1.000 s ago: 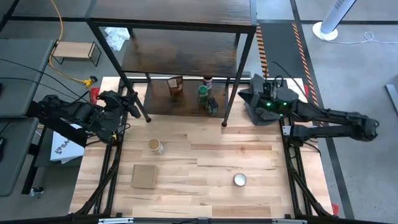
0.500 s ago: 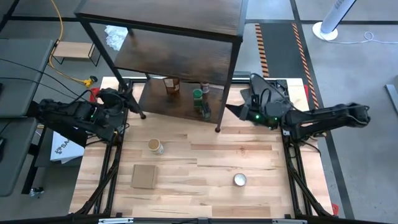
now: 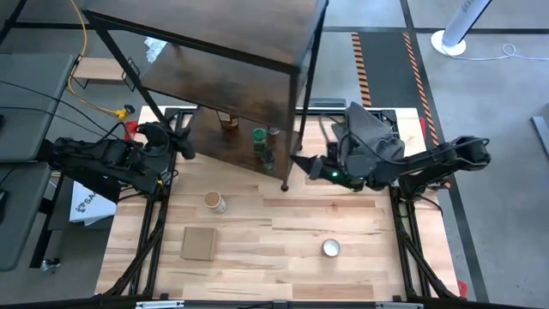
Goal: Shelf spices
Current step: Remove the black seasoning can from the shelf
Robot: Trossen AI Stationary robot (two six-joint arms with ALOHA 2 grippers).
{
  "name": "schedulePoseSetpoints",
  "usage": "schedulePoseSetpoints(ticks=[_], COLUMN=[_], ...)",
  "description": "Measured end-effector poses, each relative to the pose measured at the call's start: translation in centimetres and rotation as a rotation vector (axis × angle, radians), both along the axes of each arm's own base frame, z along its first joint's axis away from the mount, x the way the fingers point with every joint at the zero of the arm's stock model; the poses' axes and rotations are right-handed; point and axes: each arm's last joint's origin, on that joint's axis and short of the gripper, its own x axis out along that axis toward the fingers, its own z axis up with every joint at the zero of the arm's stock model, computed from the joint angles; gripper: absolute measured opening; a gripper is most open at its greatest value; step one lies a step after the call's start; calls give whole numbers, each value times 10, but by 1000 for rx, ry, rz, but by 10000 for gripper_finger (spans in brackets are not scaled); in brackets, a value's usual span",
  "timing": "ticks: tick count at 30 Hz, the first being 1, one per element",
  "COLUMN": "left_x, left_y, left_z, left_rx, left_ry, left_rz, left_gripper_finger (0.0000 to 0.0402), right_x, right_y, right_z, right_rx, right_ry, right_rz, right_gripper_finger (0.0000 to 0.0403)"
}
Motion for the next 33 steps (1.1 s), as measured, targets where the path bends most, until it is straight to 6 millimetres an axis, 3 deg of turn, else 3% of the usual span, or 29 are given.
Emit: schedulePoseSetpoints(ticks=[6, 11, 15, 21, 24, 29, 33], left_x=[17, 46, 81, 125, 133, 137, 145], left_y=[-8, -26, -39, -46, -43, -36, -35], left_z=[9, 19, 16, -12, -16, -2, -9], left_rx=[-85, -97, -48, -138, -206, -207, -210], left_ry=[-26, -91, -94, -59, -102, -259, -229], left_rz=[-282, -611, -680, -656, -649, -645, -650], left_gripper_finger=[1, 1, 19, 100, 155, 236, 277], right_x=[17, 7, -7, -29, -40, -55, -60], right_y=[3, 0, -4, -6, -3, 1, 1], right_z=[28, 54, 73, 91, 95, 94, 90], right_rx=[-126, -239, -291, -314, -319, -315, -322], right_ry=[20, 142, 257, 367, 399, 464, 516], right_rz=[46, 46, 35, 43, 46, 31, 28], right_gripper_finger=[0, 0, 0, 0, 0, 0, 0])
